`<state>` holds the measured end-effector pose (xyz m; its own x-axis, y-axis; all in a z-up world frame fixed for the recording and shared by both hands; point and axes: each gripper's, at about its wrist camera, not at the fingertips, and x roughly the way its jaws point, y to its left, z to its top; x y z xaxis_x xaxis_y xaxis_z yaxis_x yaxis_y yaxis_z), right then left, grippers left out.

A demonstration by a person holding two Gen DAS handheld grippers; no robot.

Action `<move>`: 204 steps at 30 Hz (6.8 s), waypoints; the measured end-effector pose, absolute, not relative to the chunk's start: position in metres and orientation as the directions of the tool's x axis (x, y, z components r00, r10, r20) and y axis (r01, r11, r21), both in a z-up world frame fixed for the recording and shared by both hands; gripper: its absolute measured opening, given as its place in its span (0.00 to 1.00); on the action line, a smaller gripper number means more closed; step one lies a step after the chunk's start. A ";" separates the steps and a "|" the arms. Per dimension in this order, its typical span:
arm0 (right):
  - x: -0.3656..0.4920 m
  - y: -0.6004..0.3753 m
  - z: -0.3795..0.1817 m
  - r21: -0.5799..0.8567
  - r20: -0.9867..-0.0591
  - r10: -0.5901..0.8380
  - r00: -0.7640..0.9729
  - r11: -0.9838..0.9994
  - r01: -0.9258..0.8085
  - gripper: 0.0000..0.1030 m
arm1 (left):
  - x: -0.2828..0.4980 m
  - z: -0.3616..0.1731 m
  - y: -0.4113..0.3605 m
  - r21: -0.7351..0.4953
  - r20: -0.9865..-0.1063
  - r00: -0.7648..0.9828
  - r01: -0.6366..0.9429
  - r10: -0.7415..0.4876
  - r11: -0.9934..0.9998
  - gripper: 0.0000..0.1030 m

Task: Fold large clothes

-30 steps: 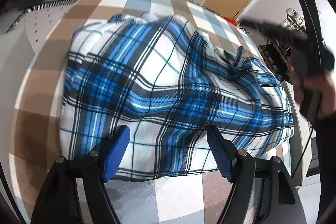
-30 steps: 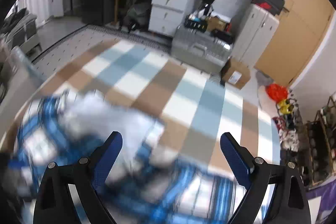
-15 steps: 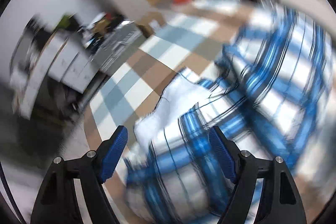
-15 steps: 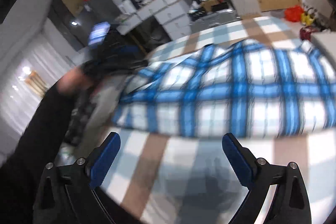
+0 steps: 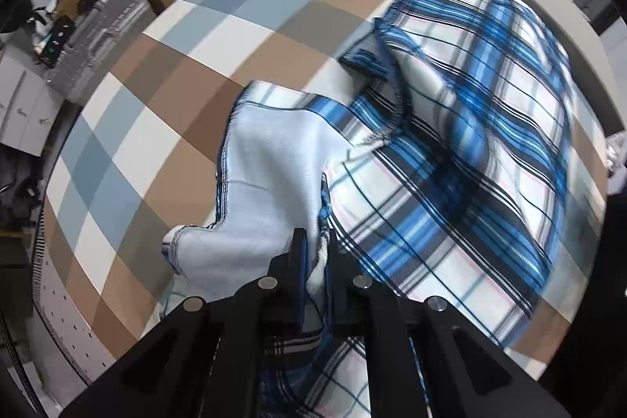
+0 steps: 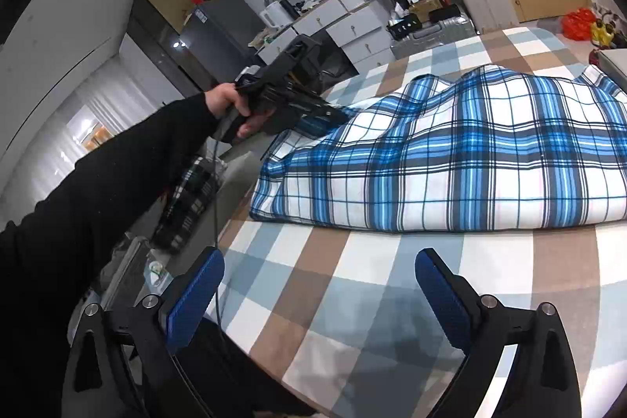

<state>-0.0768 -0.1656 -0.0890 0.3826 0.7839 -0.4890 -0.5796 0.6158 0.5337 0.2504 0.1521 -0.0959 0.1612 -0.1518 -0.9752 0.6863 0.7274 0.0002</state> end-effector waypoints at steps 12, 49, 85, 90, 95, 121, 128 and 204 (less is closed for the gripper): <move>-0.075 -0.161 -0.098 0.534 -0.510 0.784 0.354 0.611 -0.584 0.96 | 0.215 -0.075 0.150 0.237 -0.944 0.328 0.621 0.026 0.747 0.02; 0.063 -0.128 -0.070 0.143 -0.780 0.365 0.508 0.895 -0.422 1.00 | 0.172 -0.107 0.170 0.062 -0.913 0.409 0.161 -0.009 0.985 0.69; 0.014 -0.143 -0.089 0.159 -0.836 0.385 0.390 0.851 -0.501 1.00 | 0.067 -0.091 0.095 -0.157 -0.868 0.414 0.296 -0.275 0.942 0.71; 0.017 -0.122 -0.145 -0.070 -0.908 0.129 0.398 0.891 -0.449 1.00 | 0.077 -0.134 0.097 -0.153 -0.891 0.388 0.235 -0.237 0.960 0.72; 0.015 -0.127 -0.134 -0.042 -0.922 0.117 0.370 0.918 -0.393 1.00 | 0.080 -0.118 0.099 -0.150 -0.909 0.352 0.222 -0.222 0.963 0.73; 0.101 0.020 -0.050 0.075 -0.895 0.323 0.308 0.789 -0.609 1.00 | 0.037 -0.110 0.224 -0.388 -0.778 0.600 -0.227 -0.186 0.893 0.73; 0.085 0.153 -0.082 -0.015 -0.938 0.289 0.191 0.517 -0.856 0.99 | 0.019 -0.105 0.243 -0.453 -0.707 0.688 -0.265 -0.162 0.851 0.73; 0.032 -0.192 -0.107 0.039 -0.808 0.177 0.561 0.968 -0.250 0.99 | 0.098 -0.137 0.125 -0.135 -0.901 0.407 0.073 -0.153 0.988 0.74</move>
